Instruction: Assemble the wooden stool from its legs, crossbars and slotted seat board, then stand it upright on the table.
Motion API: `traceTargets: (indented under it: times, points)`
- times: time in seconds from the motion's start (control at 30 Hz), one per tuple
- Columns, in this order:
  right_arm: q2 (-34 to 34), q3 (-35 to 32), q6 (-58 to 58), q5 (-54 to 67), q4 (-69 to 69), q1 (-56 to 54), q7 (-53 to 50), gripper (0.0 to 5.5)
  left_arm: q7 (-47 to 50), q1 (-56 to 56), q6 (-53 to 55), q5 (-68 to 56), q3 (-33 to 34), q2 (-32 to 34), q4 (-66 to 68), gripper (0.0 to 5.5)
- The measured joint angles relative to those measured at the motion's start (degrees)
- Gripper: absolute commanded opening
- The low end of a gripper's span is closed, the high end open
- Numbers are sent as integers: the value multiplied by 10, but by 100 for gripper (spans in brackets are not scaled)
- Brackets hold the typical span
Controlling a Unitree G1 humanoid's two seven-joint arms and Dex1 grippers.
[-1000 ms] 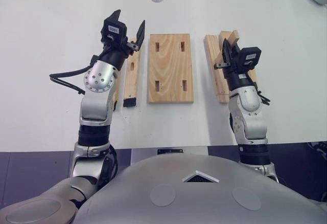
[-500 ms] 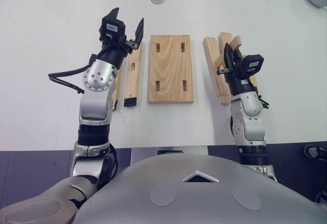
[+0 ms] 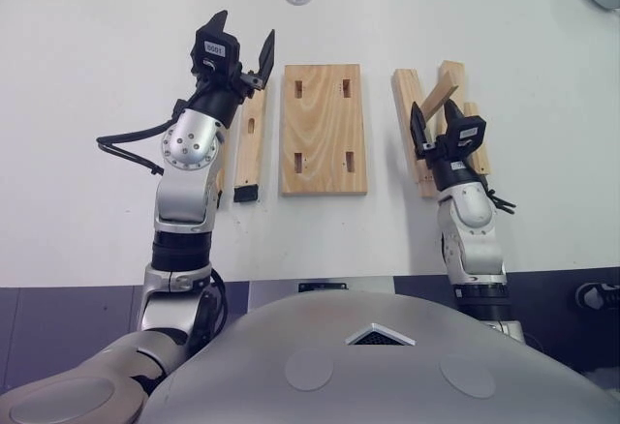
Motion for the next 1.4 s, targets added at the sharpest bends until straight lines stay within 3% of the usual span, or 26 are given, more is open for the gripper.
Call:
traceTargets:
  times: [0.1,0.3,0.67,0.83,1.13,1.4]
  points:
    - [-29,7,97,0,-123,64,12,386,3,0,-1,9,0,-1,-3,370]
    - [-86,-14,367,89,-314,132,48,391,23,30,2,17,-3,-12,-43,370]
    - [-83,-56,699,153,-382,55,-16,391,35,34,2,33,-14,-20,-44,370]
    - [-99,-59,738,148,-384,40,-25,391,38,36,2,35,-15,-24,-44,370]
    - [-111,-19,719,110,-352,40,-36,213,38,37,2,37,-16,-24,-45,370]
    - [-114,-20,649,85,-332,23,-39,208,38,37,2,37,-15,-24,-45,370]
